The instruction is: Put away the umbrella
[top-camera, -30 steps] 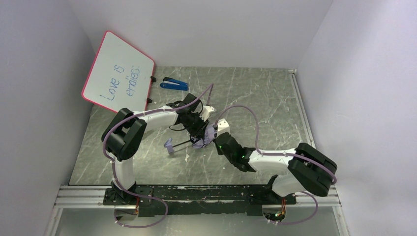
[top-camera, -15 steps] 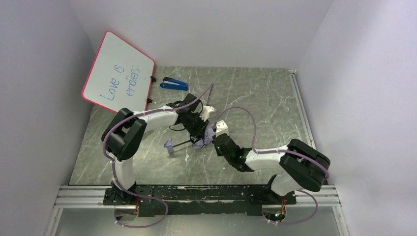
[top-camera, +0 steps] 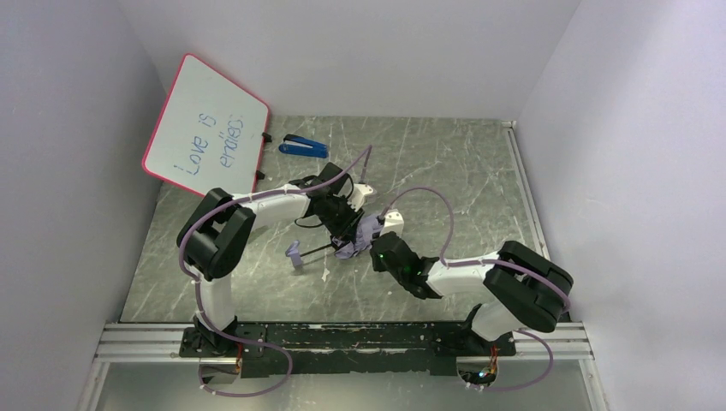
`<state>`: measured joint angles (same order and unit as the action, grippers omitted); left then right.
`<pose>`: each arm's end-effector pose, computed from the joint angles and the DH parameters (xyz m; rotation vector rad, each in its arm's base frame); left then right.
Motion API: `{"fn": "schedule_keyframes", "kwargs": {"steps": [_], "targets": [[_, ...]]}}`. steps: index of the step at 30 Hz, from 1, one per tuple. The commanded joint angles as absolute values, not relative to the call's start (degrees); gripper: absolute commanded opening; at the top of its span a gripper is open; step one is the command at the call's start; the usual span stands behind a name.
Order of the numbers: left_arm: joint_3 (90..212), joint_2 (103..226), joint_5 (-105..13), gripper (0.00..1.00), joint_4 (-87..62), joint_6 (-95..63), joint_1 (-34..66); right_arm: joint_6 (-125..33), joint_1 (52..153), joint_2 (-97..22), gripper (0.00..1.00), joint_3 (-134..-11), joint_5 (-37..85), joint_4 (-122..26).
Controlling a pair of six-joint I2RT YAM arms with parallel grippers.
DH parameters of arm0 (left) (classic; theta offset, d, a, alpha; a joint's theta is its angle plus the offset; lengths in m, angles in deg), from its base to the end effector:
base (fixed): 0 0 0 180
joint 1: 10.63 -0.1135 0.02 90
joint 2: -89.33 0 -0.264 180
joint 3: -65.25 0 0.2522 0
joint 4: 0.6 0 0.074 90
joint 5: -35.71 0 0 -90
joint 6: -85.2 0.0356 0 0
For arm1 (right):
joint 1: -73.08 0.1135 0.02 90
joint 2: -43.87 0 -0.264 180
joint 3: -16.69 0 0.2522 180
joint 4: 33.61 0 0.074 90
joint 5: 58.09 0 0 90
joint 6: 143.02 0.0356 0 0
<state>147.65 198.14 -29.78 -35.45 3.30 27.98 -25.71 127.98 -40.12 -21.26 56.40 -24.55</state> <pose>0.2894 -0.2500 0.1579 1.1972 2.3970 -0.7409 0.1572 0.1980 0.1305 -0.2878 2.1523 0.3549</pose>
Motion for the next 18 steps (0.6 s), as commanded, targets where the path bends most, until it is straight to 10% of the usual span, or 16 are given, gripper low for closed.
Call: {"fn": "schedule_keyframes", "kwargs": {"steps": [1,18], "targets": [[147.9,200.03,-37.3,0.05,-40.21,3.71,27.52,-17.06,126.22,-40.22,0.17,-18.76,52.33,-18.55],[147.76,200.07,-36.93,0.05,-40.04,3.72,27.52,-6.43,114.62,-39.28,0.5,-8.88,35.98,1.32]]}}
